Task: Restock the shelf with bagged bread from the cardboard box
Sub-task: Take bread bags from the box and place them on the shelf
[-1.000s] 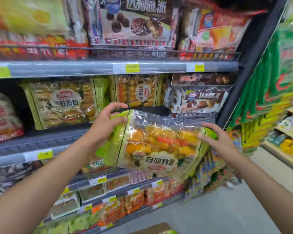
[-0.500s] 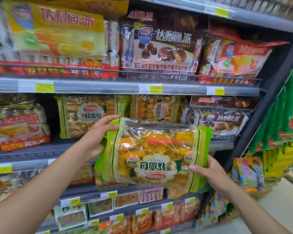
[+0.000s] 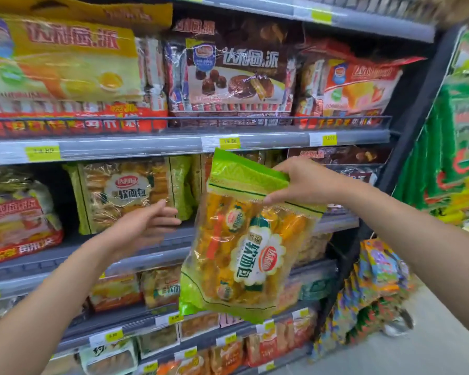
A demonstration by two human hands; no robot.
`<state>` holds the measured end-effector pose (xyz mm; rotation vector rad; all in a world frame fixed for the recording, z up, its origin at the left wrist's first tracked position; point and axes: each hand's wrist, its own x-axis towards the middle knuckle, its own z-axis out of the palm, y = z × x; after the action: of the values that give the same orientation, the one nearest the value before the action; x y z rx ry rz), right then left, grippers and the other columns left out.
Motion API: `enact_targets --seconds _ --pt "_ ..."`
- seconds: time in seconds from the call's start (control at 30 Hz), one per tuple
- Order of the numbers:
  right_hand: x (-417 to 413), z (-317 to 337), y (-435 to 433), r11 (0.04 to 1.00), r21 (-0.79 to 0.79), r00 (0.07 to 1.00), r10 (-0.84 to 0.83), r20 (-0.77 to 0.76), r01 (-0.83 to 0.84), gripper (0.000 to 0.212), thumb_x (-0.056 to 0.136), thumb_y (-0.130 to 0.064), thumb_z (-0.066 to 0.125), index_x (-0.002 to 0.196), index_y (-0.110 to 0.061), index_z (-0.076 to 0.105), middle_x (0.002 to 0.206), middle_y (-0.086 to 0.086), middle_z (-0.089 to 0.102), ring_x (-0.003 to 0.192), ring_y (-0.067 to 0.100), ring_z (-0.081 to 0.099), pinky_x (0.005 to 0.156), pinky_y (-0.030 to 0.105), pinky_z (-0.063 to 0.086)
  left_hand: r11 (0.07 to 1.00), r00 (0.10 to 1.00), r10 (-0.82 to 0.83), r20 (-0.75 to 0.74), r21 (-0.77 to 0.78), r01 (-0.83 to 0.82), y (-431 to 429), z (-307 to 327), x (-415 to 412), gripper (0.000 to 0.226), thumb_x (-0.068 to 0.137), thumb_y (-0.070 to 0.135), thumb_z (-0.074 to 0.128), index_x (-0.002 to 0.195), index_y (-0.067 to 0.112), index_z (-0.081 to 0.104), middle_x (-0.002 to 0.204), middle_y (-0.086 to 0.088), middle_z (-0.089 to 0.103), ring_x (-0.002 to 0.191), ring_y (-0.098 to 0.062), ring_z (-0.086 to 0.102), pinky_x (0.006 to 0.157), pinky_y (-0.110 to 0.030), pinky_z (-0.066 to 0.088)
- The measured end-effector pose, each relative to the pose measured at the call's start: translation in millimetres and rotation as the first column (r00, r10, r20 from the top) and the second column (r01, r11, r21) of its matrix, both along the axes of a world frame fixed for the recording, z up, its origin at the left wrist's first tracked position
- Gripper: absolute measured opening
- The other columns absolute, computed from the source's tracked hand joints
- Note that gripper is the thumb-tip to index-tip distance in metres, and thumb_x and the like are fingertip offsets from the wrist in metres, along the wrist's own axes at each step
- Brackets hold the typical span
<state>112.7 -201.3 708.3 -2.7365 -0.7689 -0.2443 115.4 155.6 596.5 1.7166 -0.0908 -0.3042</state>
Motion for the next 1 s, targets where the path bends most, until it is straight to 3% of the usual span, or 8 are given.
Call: enact_targets --seconds 0.13,0.23,0.33,0.4,0.57,0.7,0.83,1.0 --pt "3.6 -9.6 30.8 0.934 -0.348 0.996 0.093 0.016 -0.082 0.040 0.080 -0.062 0.071 0.068 -0.028 0.054 0.070 -0.008 0.055 0.068 0.014 0.052 0.065 0.040 0.050 0.967 0.948 -0.131 0.291 0.248 0.058 -43.4 53.0 -11.5 0.048 0.092 0.070 0.043 0.124 0.040 0.063 0.122 0.019 0.069 0.115 -0.006 0.064 0.106 -0.040 0.048" --pt "0.0 -19.0 48.1 0.878 -0.454 0.988 0.144 -0.056 -0.154 0.031 0.083 -0.055 0.071 0.090 -0.025 0.070 0.082 -0.009 0.065 0.078 0.014 0.058 0.066 0.037 0.053 0.749 0.821 -0.382 0.425 0.663 0.005 -80.4 73.8 -15.3 0.072 0.077 0.079 0.059 0.139 0.043 0.052 0.142 0.022 0.055 0.126 -0.002 0.054 0.108 -0.034 0.044" --pt "-3.7 -22.7 56.1 0.845 -0.502 0.982 0.176 -0.068 -0.186 0.028 0.084 -0.050 0.072 0.093 -0.024 0.072 0.082 -0.009 0.067 0.075 0.012 0.057 0.062 0.033 0.049 0.391 0.796 -0.570 0.204 0.919 0.045 -107.6 73.7 -8.5 0.079 0.078 0.075 0.061 0.144 0.032 0.051 0.142 0.014 0.056 0.126 -0.013 0.056 0.101 -0.034 0.046" --pt "-4.3 -26.1 55.0 0.850 -0.496 0.984 0.171 -0.058 -0.177 0.027 0.085 -0.050 0.072 0.092 -0.024 0.072 0.080 -0.011 0.066 0.074 0.012 0.058 0.059 0.032 0.047 0.289 0.811 -0.585 0.036 0.943 0.167 -114.1 65.2 0.9 0.057 0.084 0.067 0.062 0.116 0.021 0.068 0.104 0.006 0.070 0.095 -0.018 0.065 0.080 -0.036 0.050" --pt "-9.5 -49.2 23.1 0.917 -0.389 0.985 0.136 0.103 -0.086 0.029 0.087 -0.052 0.068 0.106 -0.031 0.069 0.094 -0.016 0.067 0.093 0.011 0.065 0.074 0.034 0.054 0.428 0.786 -0.604 0.127 0.885 0.185 -118.7 41.8 9.0 0.036 0.100 0.044 0.054 0.074 0.019 0.058 0.062 0.007 0.048 0.054 -0.013 0.041 0.056 -0.031 0.033" --pt "-32.4 -98.8 -34.8 0.966 0.173 0.950 -0.226 0.217 0.190 0.069 0.087 -0.052 0.069 0.148 -0.038 0.040 0.152 -0.018 0.042 0.141 0.002 0.036 0.115 0.029 0.033 0.588 0.808 -0.553 0.201 0.782 0.208 -109.4 24.6 9.1 0.043 0.103 0.043 0.050 0.066 0.022 0.042 0.057 0.010 0.034 0.046 -0.007 0.029 0.051 -0.028 0.025" --pt "-66.3 -198.0 -79.4 0.449 0.708 0.822 -0.453 -0.345 0.545 0.080 0.086 -0.060 0.064 0.153 -0.036 0.027 0.159 -0.014 0.031 0.144 0.009 0.034 0.114 0.035 0.036 0.799 0.869 -0.438 0.232 0.543 0.258 -86.1 4.0 16.2 0.039 0.101 0.050 0.050 0.077 0.021 0.060 0.060 0.009 0.048 0.054 -0.010 0.043 0.056 -0.026 0.035" --pt "-83.6 -291.9 -96.4 -0.081 0.650 0.639 -0.127 -0.759 0.756 0.099 0.073 -0.087 0.052 0.153 -0.029 0.036 0.157 -0.001 0.039 0.141 0.026 0.041 0.113 0.051 0.033 0.978 0.970 -0.192 0.152 0.114 0.176 -76.4 -11.9 11.5 0.038 0.094 0.057 0.057 0.115 0.027 0.068 0.115 0.010 0.066 0.105 -0.006 0.060 0.097 -0.026 0.043"
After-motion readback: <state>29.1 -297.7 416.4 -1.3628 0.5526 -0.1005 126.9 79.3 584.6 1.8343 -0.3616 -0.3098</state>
